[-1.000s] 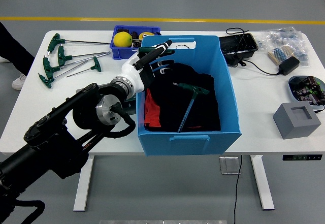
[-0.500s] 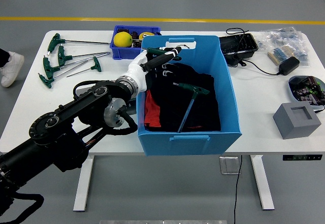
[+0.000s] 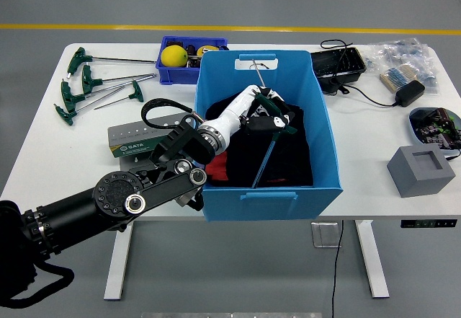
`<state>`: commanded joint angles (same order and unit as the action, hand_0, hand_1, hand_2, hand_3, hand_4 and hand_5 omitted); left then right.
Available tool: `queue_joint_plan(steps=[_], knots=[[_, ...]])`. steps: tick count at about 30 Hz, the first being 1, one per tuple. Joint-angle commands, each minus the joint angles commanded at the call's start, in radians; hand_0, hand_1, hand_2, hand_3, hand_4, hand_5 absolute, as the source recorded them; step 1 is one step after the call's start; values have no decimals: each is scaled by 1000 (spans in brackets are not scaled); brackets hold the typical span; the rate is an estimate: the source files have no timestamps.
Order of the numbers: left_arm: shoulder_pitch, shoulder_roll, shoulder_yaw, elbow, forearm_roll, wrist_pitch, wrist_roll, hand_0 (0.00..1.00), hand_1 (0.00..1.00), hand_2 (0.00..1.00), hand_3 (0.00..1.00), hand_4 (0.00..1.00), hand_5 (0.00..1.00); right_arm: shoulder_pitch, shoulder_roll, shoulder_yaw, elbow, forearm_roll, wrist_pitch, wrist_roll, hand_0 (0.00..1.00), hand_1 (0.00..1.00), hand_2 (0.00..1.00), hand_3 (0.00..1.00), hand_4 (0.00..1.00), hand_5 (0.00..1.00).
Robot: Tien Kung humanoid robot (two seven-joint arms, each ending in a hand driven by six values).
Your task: Lift tool from toolbox,place it in box,lift tool from toolbox,place it in box
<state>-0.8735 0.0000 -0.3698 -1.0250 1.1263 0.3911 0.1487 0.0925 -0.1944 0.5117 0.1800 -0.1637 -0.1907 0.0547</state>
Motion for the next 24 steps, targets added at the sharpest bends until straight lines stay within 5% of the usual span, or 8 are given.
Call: queue_joint_plan(steps=[5, 13, 16, 17, 18, 22, 23, 24], knots=[[-48, 0, 61, 131, 215, -52, 7, 239, 363, 474, 480, 659, 224, 4, -3, -11, 0, 4, 1, 1, 690, 673, 739, 582, 788, 690], [-72, 0, 104, 224, 546, -125, 49, 252, 382, 488, 494, 669, 213, 8, -5, -11, 0, 4, -1, 4, 690, 673, 739, 583, 788, 690], [-72, 0, 105, 222, 669, -132, 61, 252, 382, 488, 494, 669, 213, 8, -5, -8, 0, 1, -2, 4, 690, 673, 739, 583, 788, 690], [-71, 0, 104, 218, 705, -133, 64, 284, 432, 515, 534, 783, 305, 8, -5, -6, 0, 0, -2, 3, 689, 672, 738, 583, 788, 690], [-71, 0, 104, 213, 743, -134, 67, 284, 432, 515, 534, 783, 305, 7, -5, -4, 0, -3, -2, 3, 689, 672, 738, 583, 788, 690], [-68, 0, 102, 195, 795, -152, 78, 284, 432, 515, 534, 783, 305, 6, -5, 3, 0, -11, -3, 1, 689, 672, 738, 583, 788, 690], [-66, 0, 100, 189, 800, -158, 77, 360, 524, 629, 597, 893, 395, 6, -5, 5, 0, -13, -3, 1, 689, 672, 737, 582, 788, 691], [-64, 0, 96, 184, 804, -163, 77, 360, 524, 629, 597, 893, 395, 6, -5, 7, 0, -14, -3, 1, 689, 672, 737, 582, 788, 691]])
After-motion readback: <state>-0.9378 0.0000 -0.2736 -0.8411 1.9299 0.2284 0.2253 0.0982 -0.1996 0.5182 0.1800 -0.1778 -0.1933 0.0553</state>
